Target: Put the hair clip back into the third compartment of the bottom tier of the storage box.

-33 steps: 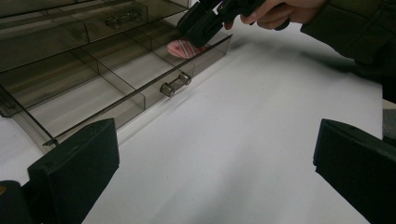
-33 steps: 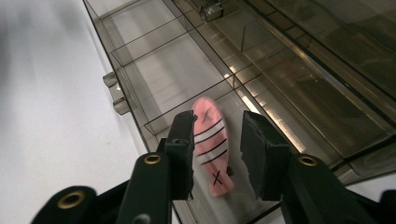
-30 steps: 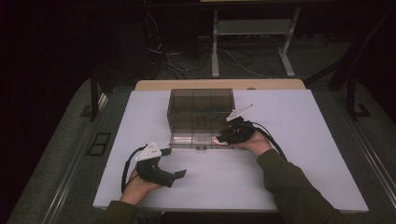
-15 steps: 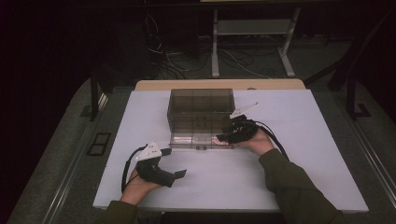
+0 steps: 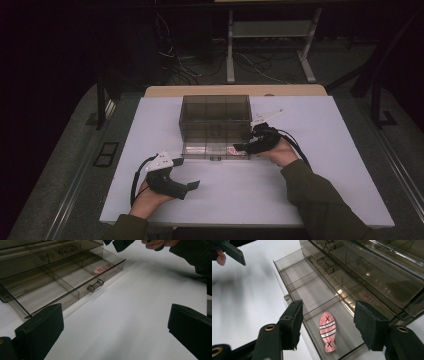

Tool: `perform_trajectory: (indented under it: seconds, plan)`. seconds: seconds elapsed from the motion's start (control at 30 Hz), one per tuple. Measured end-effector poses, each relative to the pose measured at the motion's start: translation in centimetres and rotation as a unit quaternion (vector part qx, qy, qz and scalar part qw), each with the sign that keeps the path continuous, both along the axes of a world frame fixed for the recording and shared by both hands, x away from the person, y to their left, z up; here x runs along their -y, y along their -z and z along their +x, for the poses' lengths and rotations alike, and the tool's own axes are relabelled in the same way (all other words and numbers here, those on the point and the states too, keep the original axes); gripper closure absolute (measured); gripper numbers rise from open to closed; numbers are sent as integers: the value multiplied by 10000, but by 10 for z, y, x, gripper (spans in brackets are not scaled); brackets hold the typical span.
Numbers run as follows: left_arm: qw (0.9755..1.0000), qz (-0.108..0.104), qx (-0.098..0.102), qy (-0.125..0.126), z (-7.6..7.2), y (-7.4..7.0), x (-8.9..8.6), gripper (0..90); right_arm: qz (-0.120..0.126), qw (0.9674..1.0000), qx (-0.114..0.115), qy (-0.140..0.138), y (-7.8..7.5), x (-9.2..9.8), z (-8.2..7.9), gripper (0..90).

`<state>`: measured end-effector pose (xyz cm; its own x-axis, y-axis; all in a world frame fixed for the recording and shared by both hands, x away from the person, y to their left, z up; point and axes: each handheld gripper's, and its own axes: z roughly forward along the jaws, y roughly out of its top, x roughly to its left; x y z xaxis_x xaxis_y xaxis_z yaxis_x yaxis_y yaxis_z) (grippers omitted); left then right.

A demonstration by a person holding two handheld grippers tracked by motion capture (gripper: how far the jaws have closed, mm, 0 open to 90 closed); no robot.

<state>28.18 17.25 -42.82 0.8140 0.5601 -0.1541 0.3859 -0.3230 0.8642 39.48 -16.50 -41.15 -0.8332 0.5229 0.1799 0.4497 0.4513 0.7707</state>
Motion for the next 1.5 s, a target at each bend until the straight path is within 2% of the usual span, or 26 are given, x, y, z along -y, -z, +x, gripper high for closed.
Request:
perform_trajectory:
  seconds: [0.2, 0.33, 0.47, 0.63, 0.9, 1.03, 1.3, 1.4, 1.5]
  plan:
    - [10000, -35, -3, -10, 0, 0, -1, 0, 93, 9999, 37, 97, -3, 3, -1, 356]
    - [10000, -19, -1, 4, 1, 0, -2, 0, 62, 9998, 92, 180, -3, 6, -3, 333]
    - [10000, -19, 0, -12, 0, 0, -2, 0, 168, 9995, 86, 258, -5, 11, -4, 312]
    - [10000, -1, -6, 0, 0, 0, -1, 0, 181, 9990, 235, 334, -8, 13, -9, 286]
    - [10000, 11, -12, 11, 0, 0, -2, 0, 264, 9980, 337, 456, -12, 17, -16, 246]
    - [10000, -15, 0, -8, 0, 0, -2, 0, 257, 9975, 390, 528, -11, 19, -19, 197]
    - [10000, -1, -7, -16, 0, 0, -2, 0, 195, 9964, 436, 704, -8, 26, -26, 177]
    - [10000, -19, -5, -27, -1, 0, -2, 0, 189, 9962, 439, 723, -6, 28, -27, 117]
    - [10000, -11, -9, -28, -1, 0, -2, 0, 176, 9956, 471, 796, -5, 30, -30, 117]
